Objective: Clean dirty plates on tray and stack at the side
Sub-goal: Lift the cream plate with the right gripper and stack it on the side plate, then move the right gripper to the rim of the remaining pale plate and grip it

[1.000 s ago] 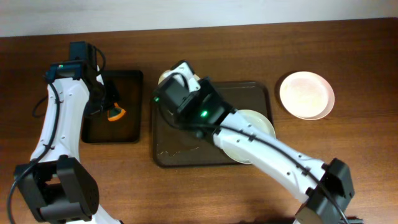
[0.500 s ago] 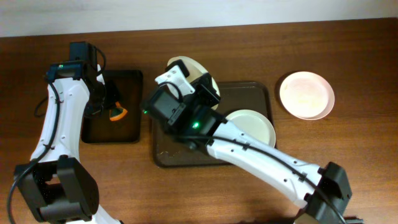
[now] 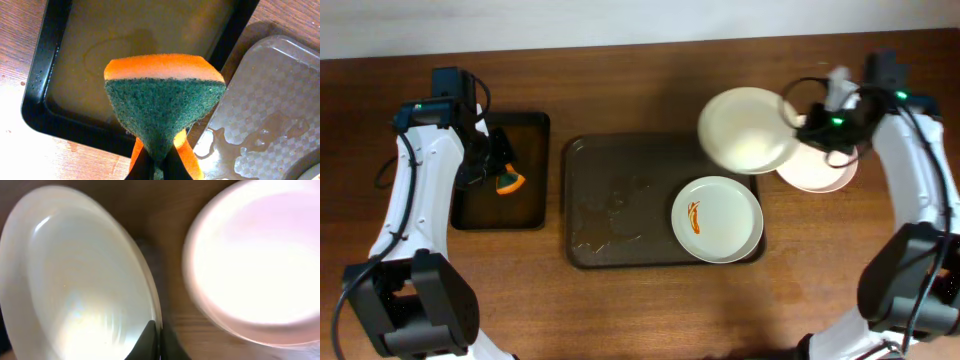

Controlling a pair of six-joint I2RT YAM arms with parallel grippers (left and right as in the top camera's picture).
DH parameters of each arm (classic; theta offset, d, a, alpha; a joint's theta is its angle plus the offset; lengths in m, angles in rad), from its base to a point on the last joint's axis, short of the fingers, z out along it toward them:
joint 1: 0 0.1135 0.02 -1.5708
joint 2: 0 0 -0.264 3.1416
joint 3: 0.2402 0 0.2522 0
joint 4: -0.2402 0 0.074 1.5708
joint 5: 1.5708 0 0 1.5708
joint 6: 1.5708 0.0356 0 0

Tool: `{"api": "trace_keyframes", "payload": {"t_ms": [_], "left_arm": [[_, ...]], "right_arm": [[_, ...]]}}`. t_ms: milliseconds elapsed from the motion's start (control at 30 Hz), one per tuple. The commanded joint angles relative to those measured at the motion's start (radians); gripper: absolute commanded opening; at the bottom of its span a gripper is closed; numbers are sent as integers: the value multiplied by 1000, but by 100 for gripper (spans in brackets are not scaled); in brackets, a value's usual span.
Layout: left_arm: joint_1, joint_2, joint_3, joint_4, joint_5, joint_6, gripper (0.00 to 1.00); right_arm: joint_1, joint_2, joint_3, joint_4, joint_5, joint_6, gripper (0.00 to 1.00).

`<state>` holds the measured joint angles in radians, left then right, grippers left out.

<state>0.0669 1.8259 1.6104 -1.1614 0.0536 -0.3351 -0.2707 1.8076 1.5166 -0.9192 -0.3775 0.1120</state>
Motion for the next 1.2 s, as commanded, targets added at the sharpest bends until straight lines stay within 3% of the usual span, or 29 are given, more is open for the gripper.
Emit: {"api": "trace_keyframes", "payload": {"t_ms": [0, 167, 333, 367, 400, 433, 500, 533, 633, 667, 700, 733, 800, 900, 1000, 1167], "left_arm": [[1, 7, -6, 2, 10, 15, 0], [1, 7, -6, 5, 11, 15, 0], [1, 7, -6, 5, 11, 15, 0], [1, 7, -6, 5, 11, 15, 0], [1, 7, -6, 6, 11, 15, 0], [1, 7, -6, 8, 11, 15, 0], [1, 7, -6, 10, 11, 15, 0], [1, 7, -6, 10, 11, 15, 0], [1, 7, -6, 10, 11, 16, 0], [1, 7, -6, 10, 11, 16, 0], [1, 7, -6, 10, 11, 16, 0], [1, 7, -6, 10, 11, 16, 0], [1, 7, -6, 8, 11, 16, 0], [1, 7, -6, 5, 11, 16, 0], [1, 7, -6, 6, 11, 16, 0], [1, 7, -6, 6, 11, 16, 0]], "right_arm": [[-94, 2, -62, 51, 87, 111, 4], [-164, 4, -138, 134, 330, 215, 4], [-169, 17, -138, 192, 391, 215, 4], [-169, 17, -138, 199, 379, 215, 14], [-168, 17, -138, 195, 349, 215, 49], [-168, 17, -138, 189, 320, 215, 66], [-168, 17, -138, 161, 243, 214, 78], [-168, 17, -138, 141, 146, 196, 78], [-128, 17, -138, -2, -399, -150, 77], [-92, 17, -138, -67, -396, -190, 72], [-62, 17, -138, -106, -368, -215, 53], [-18, 16, -138, -151, -313, -217, 47], [68, 16, -138, -208, -275, -216, 48], [192, 16, -145, -264, -28, -177, 65], [275, 16, -187, -272, 183, -23, 66], [360, 16, -302, -262, 210, 142, 62]]}}
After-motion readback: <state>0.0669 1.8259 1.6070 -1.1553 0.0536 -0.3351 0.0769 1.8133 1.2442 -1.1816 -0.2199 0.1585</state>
